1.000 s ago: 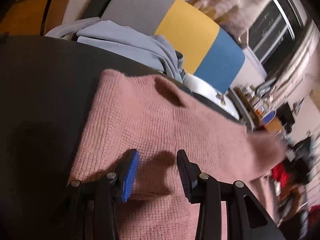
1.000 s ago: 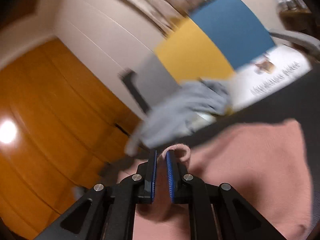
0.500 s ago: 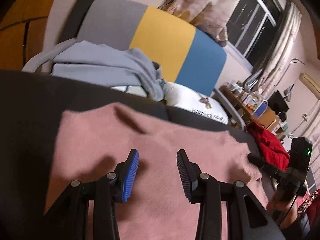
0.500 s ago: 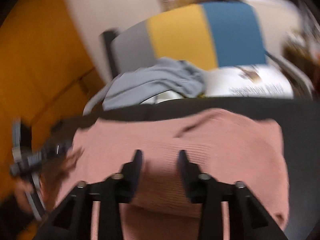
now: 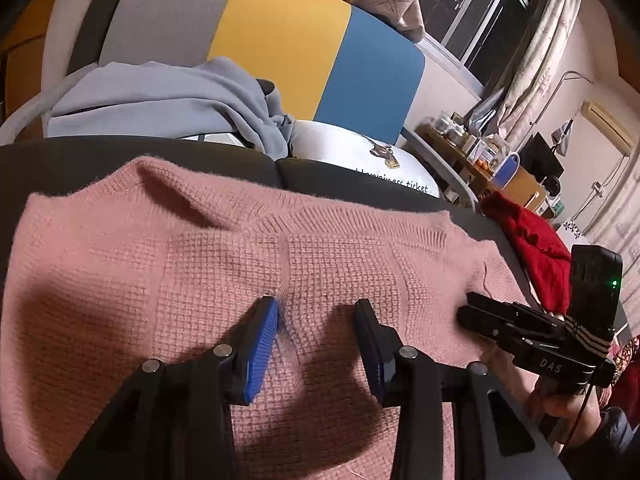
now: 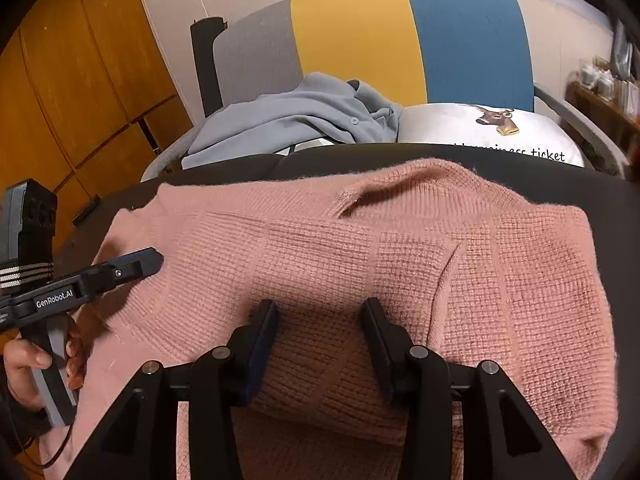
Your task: Fold clothes
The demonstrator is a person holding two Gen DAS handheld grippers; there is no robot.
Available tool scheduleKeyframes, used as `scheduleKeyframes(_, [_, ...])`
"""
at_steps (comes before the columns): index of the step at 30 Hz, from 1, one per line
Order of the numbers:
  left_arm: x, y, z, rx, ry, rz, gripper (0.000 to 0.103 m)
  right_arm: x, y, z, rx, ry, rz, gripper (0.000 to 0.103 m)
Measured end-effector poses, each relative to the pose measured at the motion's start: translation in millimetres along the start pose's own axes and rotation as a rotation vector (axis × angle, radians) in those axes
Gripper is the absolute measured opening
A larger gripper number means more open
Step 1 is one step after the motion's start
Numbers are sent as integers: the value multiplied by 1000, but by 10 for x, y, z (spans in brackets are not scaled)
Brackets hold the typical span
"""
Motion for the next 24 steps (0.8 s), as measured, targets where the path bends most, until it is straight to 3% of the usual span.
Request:
scheduleKeyframes(5, [-107, -14, -1, -8, -3, -22, 40, -2, 0, 7, 17, -25, -2, 47])
scheduleKeyframes(7, [-314, -15, 93, -50, -11, -69, 40, -36, 4, 24, 7, -28, -3, 50])
scheduleKeyframes(12, [-732, -55, 520, -135, -95, -156, 41, -114, -58, 144, -36, 32, -12, 52])
scheduleKeyframes(17, [-649, -116, 770, -164, -137, -129, 42, -249, -222, 523, -108, 6, -74, 60])
scheduleKeyframes(19, [-517, -67, 836, -151, -186, -91, 42, -164, -252, 635, -139, -2, -57, 60])
scheduleKeyframes(22, [-448, -15, 943, -182, -159, -72, 42, 108, -184, 566, -159, 99, 33, 65])
scheduleKeyframes(23, [-435, -15, 959, -181, -159, -73, 41, 189, -129, 476, -132, 97, 59, 72])
scheduleKeyframes(24, [-421, -16, 975, -180, -158, -74, 41, 187, -123, 430, -109, 76, 46, 73])
Point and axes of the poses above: each gripper's, at about its wrist camera, not at the fingertips, and x roughly the way its jaws point, z to its left, y to its underside, the point moved 3 cm from there along x, roughly the way its jaws point, and after that the axes turned 3 degrees about -z, right-handed, at the moved point
